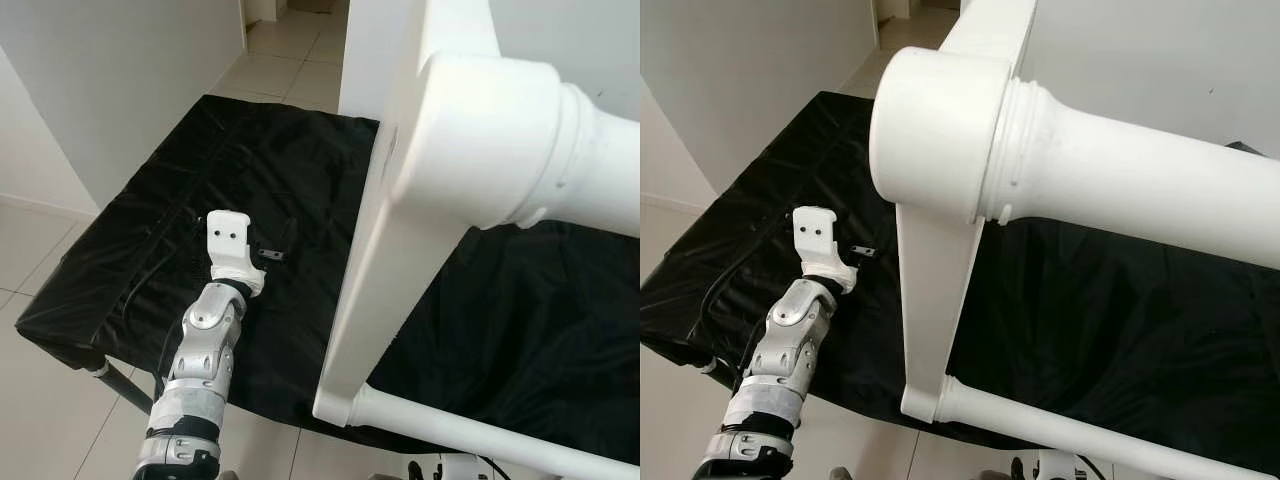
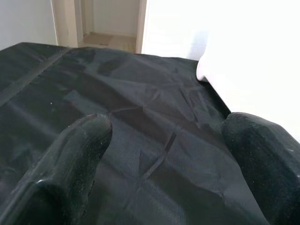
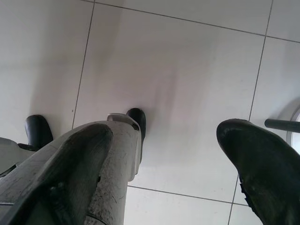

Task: Building children table

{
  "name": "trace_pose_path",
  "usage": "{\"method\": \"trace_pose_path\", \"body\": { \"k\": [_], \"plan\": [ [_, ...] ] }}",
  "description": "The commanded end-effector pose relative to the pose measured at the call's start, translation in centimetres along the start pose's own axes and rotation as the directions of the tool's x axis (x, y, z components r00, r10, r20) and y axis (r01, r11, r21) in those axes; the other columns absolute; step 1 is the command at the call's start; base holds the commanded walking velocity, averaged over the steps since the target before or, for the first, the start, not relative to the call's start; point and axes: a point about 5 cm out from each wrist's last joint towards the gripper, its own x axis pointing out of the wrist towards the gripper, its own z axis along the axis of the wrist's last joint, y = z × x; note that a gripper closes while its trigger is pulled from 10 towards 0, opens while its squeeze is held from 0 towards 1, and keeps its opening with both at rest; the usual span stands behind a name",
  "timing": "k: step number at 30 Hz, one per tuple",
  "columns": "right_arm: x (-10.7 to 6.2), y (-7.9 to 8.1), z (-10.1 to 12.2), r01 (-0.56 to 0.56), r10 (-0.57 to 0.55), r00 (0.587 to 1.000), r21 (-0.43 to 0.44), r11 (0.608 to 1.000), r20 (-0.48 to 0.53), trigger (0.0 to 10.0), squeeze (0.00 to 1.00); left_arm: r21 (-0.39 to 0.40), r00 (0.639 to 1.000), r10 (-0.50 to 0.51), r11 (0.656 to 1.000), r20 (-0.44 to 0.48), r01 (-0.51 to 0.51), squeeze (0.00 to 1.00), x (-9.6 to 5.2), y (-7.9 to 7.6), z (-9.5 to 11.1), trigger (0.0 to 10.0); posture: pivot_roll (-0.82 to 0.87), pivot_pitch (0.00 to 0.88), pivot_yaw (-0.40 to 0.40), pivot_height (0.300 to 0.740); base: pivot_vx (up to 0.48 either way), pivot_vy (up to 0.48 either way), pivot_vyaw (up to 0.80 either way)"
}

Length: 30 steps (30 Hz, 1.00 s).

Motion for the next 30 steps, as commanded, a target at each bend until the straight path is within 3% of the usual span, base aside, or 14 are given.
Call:
{"method": "trace_pose_path", "body": {
  "k": [1,16,30],
  "plan": [
    [-0.79,-0.08,-2.86,0.01,-0.01,0.994,0.004,1.0,-0.104,10.0,0.0,-0.001,0.999,0.052,0.999,-0.003,-0.052,0.0,-0.14,0.14,0.03,10.0,-0.02,0.0,-0.02,0.74,0.0,0.0,0.0],
    [-0.72,-0.07,-2.67,0.01,-0.01,0.995,-0.002,1.0,-0.1,10.0,0.0,-0.002,0.998,0.06,0.998,-0.008,-0.06,0.0,-0.14,0.2,-0.02,10.0,-0.02,0.0,-0.026,0.74,0.0,0.0,0.0],
    [-0.61,-0.18,-2.35,0.009,-0.009,0.996,0.0,1.0,-0.093,10.0,0.0,-0.008,0.998,0.066,0.998,-0.011,-0.066,0.0,0.01,0.27,0.01,10.0,-0.02,0.0,-0.027,0.74,-0.255,0.0,0.0]
  ]
}}
